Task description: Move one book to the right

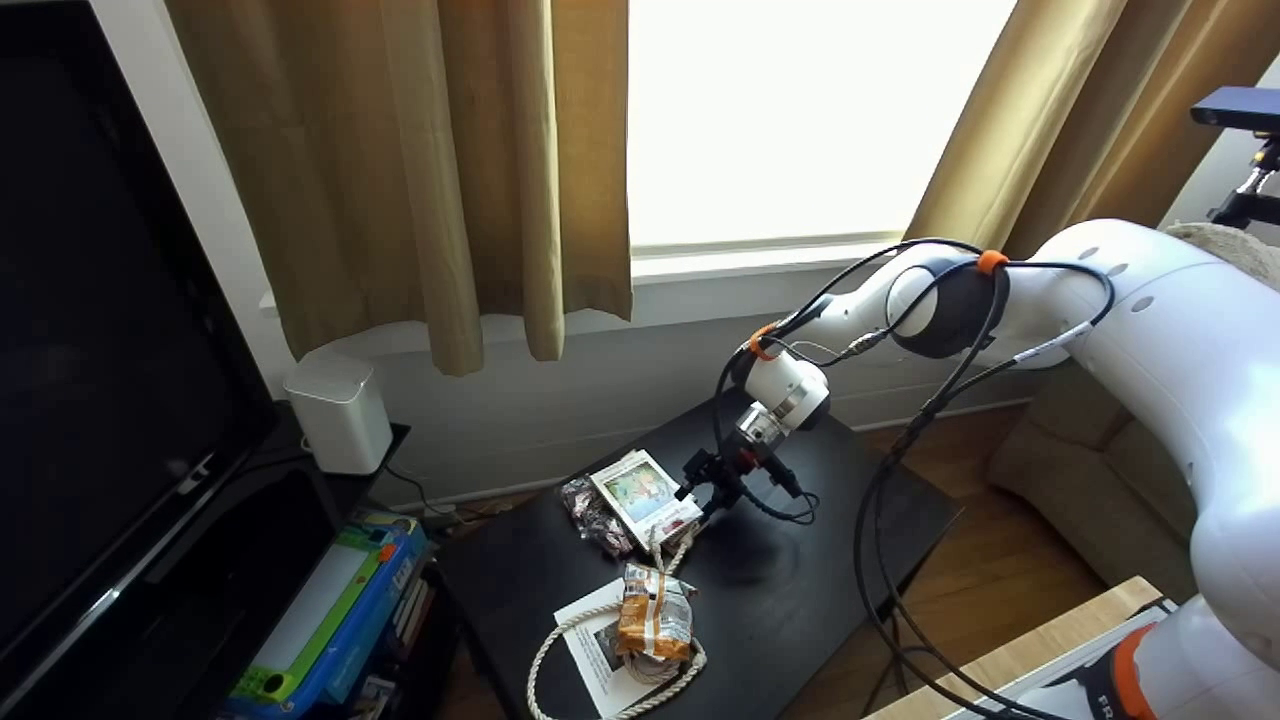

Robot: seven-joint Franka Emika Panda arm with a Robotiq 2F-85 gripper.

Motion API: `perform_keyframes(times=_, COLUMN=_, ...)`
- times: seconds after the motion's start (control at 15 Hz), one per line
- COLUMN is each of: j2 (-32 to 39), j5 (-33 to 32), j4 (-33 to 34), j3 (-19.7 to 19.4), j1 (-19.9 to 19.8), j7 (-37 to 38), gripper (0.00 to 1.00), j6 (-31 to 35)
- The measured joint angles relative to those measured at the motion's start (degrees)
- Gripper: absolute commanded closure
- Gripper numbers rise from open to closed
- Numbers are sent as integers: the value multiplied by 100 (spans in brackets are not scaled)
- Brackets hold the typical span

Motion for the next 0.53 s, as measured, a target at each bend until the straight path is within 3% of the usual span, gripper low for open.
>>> perform_keyframes(times=0.07, j2=-1, j5=60, j4=0, j3=-31, j1=17, j7=-22, gripper=39, j6=0)
perform_keyframes(times=0.27, j2=0, j5=69, j4=-16, j3=-33, j1=1, j7=-30, gripper=58, j6=0)
perform_keyframes(times=0.53, j2=0, j5=131, j4=-88, j3=-91, j1=-10, j7=-40, gripper=91, j6=-5)
